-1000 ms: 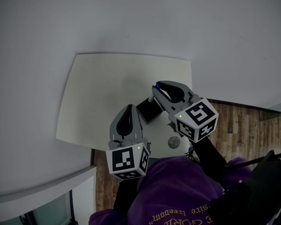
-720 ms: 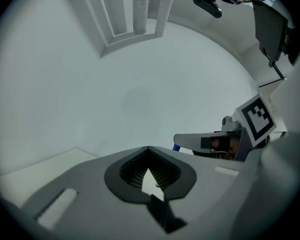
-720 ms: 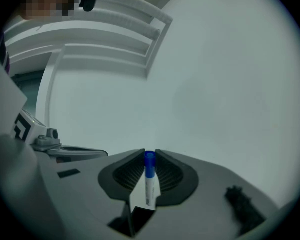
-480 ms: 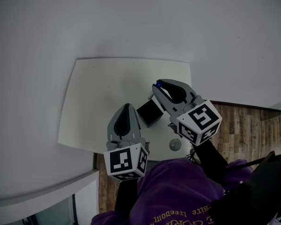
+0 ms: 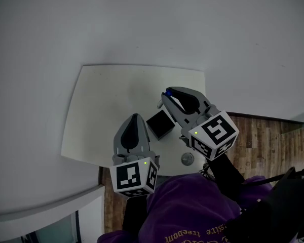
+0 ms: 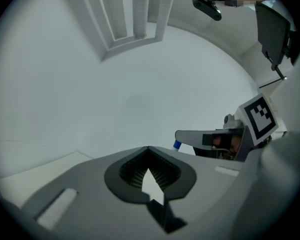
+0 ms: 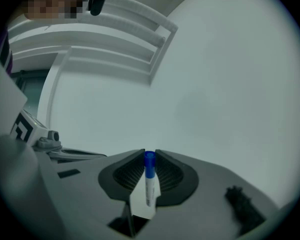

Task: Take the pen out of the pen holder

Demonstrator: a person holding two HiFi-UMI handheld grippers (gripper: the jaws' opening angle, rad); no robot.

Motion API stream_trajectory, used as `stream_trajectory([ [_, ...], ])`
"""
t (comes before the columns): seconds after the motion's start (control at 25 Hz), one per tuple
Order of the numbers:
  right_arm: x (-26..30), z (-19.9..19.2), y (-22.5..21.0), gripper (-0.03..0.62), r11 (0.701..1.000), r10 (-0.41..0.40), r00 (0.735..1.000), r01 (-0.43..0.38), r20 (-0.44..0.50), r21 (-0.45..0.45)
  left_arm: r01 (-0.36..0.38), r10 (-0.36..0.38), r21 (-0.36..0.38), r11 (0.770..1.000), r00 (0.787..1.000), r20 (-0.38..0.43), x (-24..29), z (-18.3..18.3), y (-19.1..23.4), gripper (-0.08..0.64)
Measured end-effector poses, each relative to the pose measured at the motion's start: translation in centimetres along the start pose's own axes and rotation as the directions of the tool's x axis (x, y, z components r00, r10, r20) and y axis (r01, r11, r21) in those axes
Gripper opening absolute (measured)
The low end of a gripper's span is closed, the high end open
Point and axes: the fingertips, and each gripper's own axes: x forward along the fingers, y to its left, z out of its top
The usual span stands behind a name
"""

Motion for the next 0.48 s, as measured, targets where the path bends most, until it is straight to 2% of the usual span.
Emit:
stream_trajectory([
  [0.48, 0.05, 0.21, 0.19, 0.071, 1.0, 0.02, 1.0, -0.02, -0.001, -0.008, 0.002, -0.002, -0.001, 1.0, 1.0, -0.007, 0.07, -0.1, -0.27, 0.005],
])
